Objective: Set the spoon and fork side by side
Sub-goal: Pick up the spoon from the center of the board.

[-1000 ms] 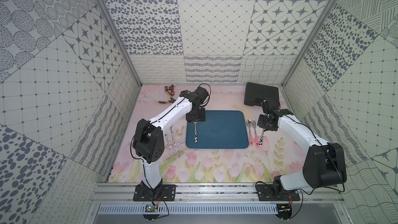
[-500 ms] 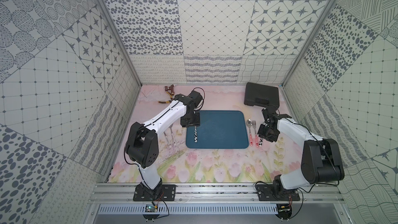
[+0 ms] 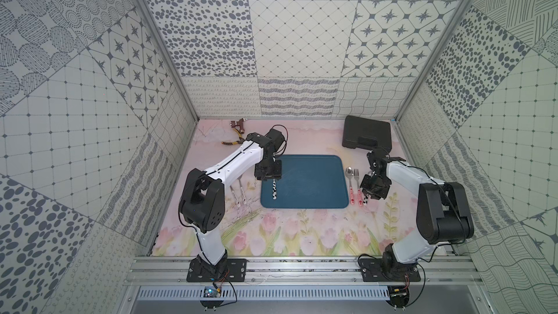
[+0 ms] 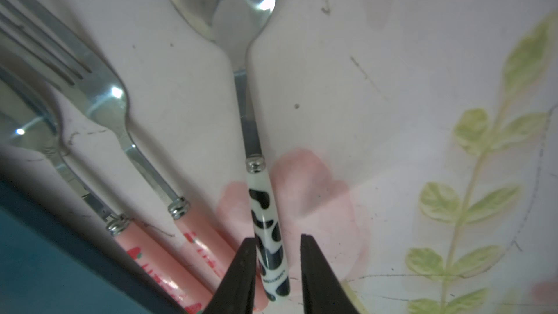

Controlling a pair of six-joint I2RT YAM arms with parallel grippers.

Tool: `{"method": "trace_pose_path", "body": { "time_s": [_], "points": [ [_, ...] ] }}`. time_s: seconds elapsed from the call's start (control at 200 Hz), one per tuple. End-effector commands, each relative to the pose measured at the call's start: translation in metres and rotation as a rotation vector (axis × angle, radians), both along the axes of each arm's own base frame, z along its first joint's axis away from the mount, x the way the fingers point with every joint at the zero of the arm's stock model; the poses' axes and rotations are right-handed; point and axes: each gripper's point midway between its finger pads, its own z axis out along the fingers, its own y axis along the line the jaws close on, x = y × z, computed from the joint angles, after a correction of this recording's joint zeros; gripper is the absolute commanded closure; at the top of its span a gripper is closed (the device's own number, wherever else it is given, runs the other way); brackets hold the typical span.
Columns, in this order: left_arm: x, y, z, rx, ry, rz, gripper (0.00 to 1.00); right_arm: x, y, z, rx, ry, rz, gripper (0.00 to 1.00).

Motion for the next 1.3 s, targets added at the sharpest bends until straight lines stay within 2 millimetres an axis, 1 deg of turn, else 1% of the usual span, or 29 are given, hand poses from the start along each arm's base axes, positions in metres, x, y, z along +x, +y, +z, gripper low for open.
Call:
{"method": "trace_pose_path", "body": {
  "time_s": [0.0,0.08,0.275,0.455,0.635,0.881,1.096,1.206,1.251,1.291],
  "points": [
    [-0.003,0.001,-0.002,-0.009,0.020,-0.022,0.47,0.007,-0.002,0.002,0.004,-0.008,-0.008,0.71],
    [-0.003,0.001,-0.003,-0.007,0.022,-0.021,0.48,0.005,-0.005,-0.004,0.008,0.014,-0.007,0.71],
    [-0.004,0.005,-0.005,0.002,0.026,-0.018,0.49,0.005,-0.006,-0.011,0.006,0.042,0.004,0.79],
    [-0.005,0.006,-0.007,0.001,0.030,-0.011,0.49,-0.001,-0.008,-0.021,0.007,0.079,0.018,0.86],
    [-0.005,0.008,-0.007,0.004,0.033,-0.004,0.50,0.001,-0.010,-0.018,0.005,0.068,0.016,0.92],
    [-0.004,0.007,-0.004,0.003,0.029,-0.004,0.50,0.008,-0.014,0.000,-0.013,0.001,0.018,0.98],
    [0.000,0.005,0.003,-0.001,0.019,-0.010,0.51,0.012,-0.015,0.033,-0.018,-0.092,0.030,0.98],
    [0.003,0.004,0.006,-0.001,0.011,-0.012,0.51,0.016,-0.004,0.048,-0.005,-0.128,0.072,0.98],
    [0.005,0.006,0.007,0.008,0.007,-0.010,0.51,0.019,0.005,0.057,0.011,-0.148,0.099,0.98],
    [0.007,0.008,0.009,0.011,0.000,-0.004,0.51,0.022,0.018,0.064,0.036,-0.167,0.136,0.98]
  ]
}}
